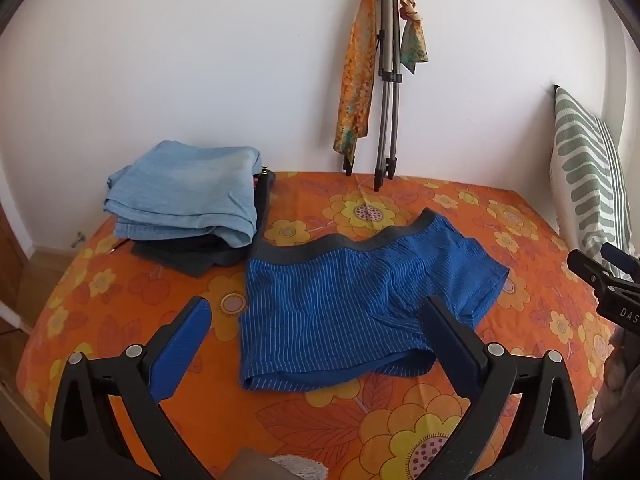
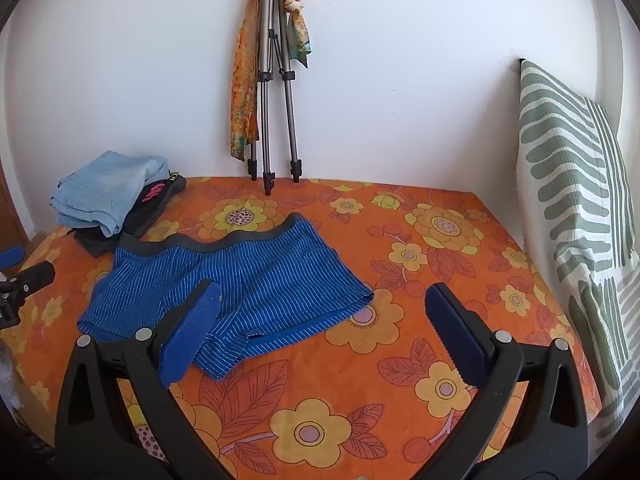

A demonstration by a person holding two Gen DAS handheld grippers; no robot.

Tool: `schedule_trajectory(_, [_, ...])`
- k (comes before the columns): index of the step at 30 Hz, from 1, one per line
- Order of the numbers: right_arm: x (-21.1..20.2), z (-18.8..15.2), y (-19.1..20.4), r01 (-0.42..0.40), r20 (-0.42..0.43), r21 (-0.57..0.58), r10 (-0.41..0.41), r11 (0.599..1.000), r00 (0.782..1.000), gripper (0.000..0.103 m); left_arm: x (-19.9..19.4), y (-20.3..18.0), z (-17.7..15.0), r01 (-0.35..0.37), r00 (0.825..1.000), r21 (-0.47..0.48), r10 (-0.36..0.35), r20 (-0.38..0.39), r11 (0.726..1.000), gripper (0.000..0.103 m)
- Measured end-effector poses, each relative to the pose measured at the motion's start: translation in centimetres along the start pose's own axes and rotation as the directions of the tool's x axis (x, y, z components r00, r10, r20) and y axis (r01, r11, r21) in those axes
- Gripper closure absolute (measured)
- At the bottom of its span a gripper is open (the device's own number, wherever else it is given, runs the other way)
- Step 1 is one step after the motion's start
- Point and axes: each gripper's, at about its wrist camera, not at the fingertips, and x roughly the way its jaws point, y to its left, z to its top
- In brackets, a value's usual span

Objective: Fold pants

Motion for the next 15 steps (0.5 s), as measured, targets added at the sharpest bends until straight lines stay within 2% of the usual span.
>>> schedule_trajectory(1, [-2.42,-0.35,1.55,0.001,0.054,-0.014,0.000,1.000,0.999,0.000,0.02,-0.01,0.01,0.002,1.000,-0.004,-0.002,-0.002,1.000,0.000])
schedule_trajectory(15, [-2.25,-0.02,1.47,-0.003,0.045,-0.006,0.004,1.000,0.999,0.000,0.02,-0.34,-0.04,0.002,1.000,0.003,-0.002,0.012,1.000,0.000])
